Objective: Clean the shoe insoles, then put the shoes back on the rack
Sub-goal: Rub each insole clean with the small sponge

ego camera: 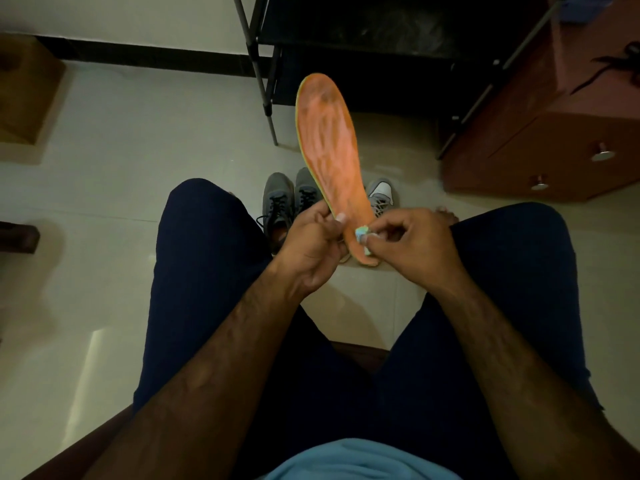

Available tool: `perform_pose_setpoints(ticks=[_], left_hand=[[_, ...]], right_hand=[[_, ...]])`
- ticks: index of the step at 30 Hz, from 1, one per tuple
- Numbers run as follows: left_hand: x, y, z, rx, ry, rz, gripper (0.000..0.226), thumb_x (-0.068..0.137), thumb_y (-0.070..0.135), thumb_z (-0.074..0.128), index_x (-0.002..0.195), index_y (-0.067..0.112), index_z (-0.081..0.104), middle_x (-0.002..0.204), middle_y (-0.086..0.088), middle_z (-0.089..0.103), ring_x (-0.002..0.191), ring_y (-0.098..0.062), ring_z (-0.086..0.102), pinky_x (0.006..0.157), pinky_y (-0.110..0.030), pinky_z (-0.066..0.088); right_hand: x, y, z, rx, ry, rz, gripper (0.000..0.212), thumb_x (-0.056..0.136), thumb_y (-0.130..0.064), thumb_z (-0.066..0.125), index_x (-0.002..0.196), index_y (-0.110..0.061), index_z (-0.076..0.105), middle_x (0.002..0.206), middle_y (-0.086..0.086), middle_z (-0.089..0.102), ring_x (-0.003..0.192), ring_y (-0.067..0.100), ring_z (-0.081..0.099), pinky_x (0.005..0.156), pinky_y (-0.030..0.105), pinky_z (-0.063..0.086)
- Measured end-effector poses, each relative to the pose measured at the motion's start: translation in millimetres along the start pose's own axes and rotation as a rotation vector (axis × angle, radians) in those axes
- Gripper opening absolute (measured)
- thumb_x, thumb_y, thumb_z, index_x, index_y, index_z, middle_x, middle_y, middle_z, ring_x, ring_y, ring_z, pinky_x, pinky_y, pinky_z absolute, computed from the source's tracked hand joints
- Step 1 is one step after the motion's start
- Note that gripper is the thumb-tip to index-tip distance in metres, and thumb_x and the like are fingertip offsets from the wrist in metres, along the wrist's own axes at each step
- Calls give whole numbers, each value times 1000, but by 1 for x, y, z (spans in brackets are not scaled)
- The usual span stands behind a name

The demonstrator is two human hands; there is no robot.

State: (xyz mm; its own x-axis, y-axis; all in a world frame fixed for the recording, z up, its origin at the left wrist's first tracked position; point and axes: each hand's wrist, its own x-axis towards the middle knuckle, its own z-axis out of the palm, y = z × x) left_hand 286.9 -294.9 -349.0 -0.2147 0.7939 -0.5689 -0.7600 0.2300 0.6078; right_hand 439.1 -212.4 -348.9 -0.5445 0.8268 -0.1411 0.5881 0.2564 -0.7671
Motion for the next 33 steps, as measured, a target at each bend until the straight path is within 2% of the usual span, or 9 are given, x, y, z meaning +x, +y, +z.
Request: perform_pose_setpoints(ticks=[3, 9, 14, 19, 21, 24, 28, 30, 33], left_hand=[[1, 1, 1, -26, 18, -12, 39, 105, -5, 38, 143, -4, 49, 138, -25, 62, 127, -39, 61, 107, -52, 51], [1, 9, -2, -29, 72, 12, 35, 105, -4, 39, 137, -2, 54, 137, -26, 61, 127, -41, 60, 98, -49, 56], [3, 9, -2, -53, 71, 9, 39, 106, -4, 38, 143, -3, 48, 142, -24, 58, 131, -40, 58, 100, -47, 55], [3, 10, -5, -15, 55, 27, 38, 105, -5, 38, 140, -5, 51, 137, -25, 61, 126, -42, 61, 98, -49, 56], [3, 7, -6, 58, 44, 42, 37, 104, -5, 40, 138, -5, 53, 129, -24, 66, 117, -40, 66, 91, -48, 60], [1, 2, -4, 155, 13, 56, 37, 103, -2, 45, 139, -1, 56, 132, -23, 66, 121, -42, 64, 96, -57, 56], [-1, 1, -1, 163, -9, 43, 39, 102, -5, 46, 140, -1, 54, 131, -24, 65, 117, -38, 67, 99, -57, 54], [-1, 0, 0, 173, -20, 43, 41, 100, -9, 46, 140, -2, 53, 130, -26, 65, 114, -37, 66, 100, -57, 53], [0, 0, 0, 183, -13, 34, 44, 98, -12, 46, 141, -2, 53, 135, -29, 61, 120, -41, 63, 104, -61, 50]], right_hand=[[11, 2, -8, 9, 108, 24, 7, 78, -30, 85, 83, -27, 81, 68, -13, 70, 59, 5, 61, 58, 29, 52], [-12, -3, 2, -39, -64, -6, 10, 77, -33, 86, 84, -27, 81, 70, -16, 71, 63, 5, 65, 61, 32, 57], [7, 0, -5, -31, 145, 2, 7, 79, -34, 79, 83, -29, 79, 71, -13, 69, 60, 6, 60, 61, 39, 57], [-14, -12, 8, 14, 20, -91, 6, 80, -25, 82, 86, -27, 80, 74, -12, 68, 63, 7, 61, 61, 37, 56], [-11, -18, 7, 115, 38, -105, 7, 83, -22, 82, 89, -26, 80, 78, -8, 71, 65, 9, 61, 62, 36, 55], [2, -25, -1, 328, 128, -74, 14, 90, -15, 78, 101, -23, 77, 85, 1, 74, 69, 14, 61, 66, 36, 55], [8, -22, -1, 510, 84, 4, 35, 98, -6, 65, 120, -32, 70, 93, 5, 69, 81, 16, 64, 75, 30, 59], [12, -19, 1, 523, 95, 32, 28, 97, -6, 66, 119, -22, 74, 102, 3, 74, 91, 18, 70, 79, 32, 60], [14, -17, 3, 474, 168, 36, 20, 88, -8, 77, 105, -17, 74, 94, 1, 75, 77, 14, 68, 70, 37, 57]])
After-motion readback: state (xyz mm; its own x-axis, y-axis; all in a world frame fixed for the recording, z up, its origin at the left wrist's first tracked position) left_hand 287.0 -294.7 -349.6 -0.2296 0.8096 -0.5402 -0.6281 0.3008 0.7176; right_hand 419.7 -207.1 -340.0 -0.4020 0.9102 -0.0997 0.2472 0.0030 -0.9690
